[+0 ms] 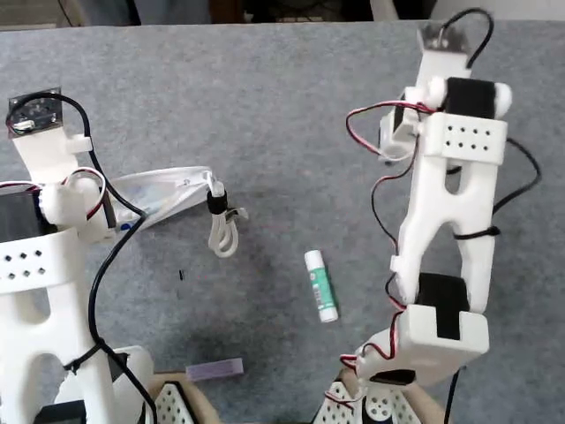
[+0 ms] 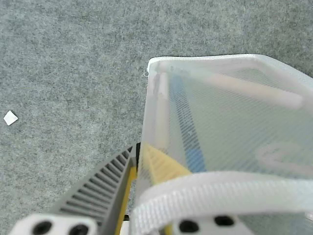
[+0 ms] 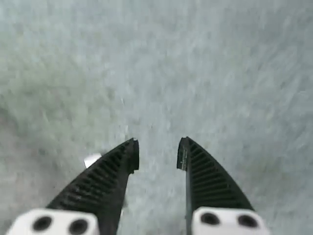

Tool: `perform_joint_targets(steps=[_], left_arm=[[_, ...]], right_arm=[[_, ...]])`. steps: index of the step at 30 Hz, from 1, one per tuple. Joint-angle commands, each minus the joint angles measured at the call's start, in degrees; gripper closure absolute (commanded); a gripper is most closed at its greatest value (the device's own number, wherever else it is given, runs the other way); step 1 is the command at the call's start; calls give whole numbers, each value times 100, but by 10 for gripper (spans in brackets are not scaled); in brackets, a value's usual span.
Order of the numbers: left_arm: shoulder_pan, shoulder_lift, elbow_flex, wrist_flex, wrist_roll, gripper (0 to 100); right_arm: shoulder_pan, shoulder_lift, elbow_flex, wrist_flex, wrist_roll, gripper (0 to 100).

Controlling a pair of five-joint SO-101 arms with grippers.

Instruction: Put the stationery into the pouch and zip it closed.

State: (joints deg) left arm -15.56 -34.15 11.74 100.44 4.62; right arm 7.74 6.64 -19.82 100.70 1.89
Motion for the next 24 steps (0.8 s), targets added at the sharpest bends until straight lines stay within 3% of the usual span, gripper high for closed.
perform_joint_targets(steps=[1,7,15,24], left_arm=[[57,0,22,35,9,971],[57,0,22,35,9,971],[57,0,22,35,9,971],[57,0,22,35,9,971]], right_arm=[[-88,-207,541,-26,62,854],[-659,-207,1684,-167,448,854],[-1618,-171,2563,-695,448,789],[-2391,-163,3565,-1503,457,793]])
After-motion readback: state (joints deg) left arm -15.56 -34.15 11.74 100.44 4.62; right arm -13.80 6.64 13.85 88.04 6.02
